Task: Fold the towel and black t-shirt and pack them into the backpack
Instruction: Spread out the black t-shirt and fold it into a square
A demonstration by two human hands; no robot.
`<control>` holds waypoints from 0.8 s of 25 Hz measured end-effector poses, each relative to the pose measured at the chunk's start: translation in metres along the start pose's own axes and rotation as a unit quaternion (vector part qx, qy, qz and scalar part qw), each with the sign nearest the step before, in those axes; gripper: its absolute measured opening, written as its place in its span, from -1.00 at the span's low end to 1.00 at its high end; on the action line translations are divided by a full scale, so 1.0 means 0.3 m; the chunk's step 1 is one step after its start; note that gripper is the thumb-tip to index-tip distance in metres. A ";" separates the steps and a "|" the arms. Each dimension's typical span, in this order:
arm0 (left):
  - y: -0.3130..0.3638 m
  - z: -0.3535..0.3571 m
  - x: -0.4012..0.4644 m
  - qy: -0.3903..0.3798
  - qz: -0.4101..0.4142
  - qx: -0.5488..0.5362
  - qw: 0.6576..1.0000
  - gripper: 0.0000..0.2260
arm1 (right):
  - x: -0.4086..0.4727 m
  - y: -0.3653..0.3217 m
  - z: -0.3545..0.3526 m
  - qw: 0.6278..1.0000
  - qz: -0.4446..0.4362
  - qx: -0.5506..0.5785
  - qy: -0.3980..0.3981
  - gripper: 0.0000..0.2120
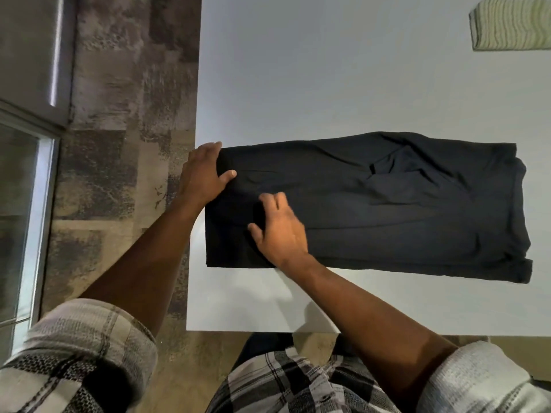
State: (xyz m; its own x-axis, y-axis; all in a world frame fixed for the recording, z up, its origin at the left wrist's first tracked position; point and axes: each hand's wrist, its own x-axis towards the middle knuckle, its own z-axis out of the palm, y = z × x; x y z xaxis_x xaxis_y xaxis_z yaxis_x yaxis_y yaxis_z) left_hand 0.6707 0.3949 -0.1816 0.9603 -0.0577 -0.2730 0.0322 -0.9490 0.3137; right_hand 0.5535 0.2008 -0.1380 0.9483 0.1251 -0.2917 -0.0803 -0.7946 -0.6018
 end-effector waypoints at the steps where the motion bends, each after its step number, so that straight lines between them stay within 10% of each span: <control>1: -0.003 -0.011 0.011 -0.004 0.004 0.006 1.000 -0.38 | -0.004 -0.041 0.029 0.999 0.004 0.003 -0.033 -0.45; 9: -0.020 -0.037 0.023 0.001 -0.052 -0.031 0.998 -0.50 | -0.004 -0.168 0.232 0.978 0.019 -0.121 -0.171 0.14; 15: 0.009 -0.026 0.004 -0.002 -0.223 -0.060 0.973 -0.38 | 0.010 -0.145 0.231 0.981 -0.026 -0.137 -0.133 -0.45; 20: 0.049 -0.034 -0.001 0.000 -0.195 -0.056 0.979 -0.56 | 0.034 -0.140 0.217 0.985 -0.020 -0.106 -0.134 -0.59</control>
State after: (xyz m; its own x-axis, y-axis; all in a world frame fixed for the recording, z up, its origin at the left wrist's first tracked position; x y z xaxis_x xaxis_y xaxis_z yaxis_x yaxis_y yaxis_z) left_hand 0.6737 0.3839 -0.1677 0.8687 0.3032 -0.3916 0.4272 -0.8589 0.2826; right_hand 0.5465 0.2741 -0.1642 0.8320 0.2886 -0.4737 0.0480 -0.8883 -0.4567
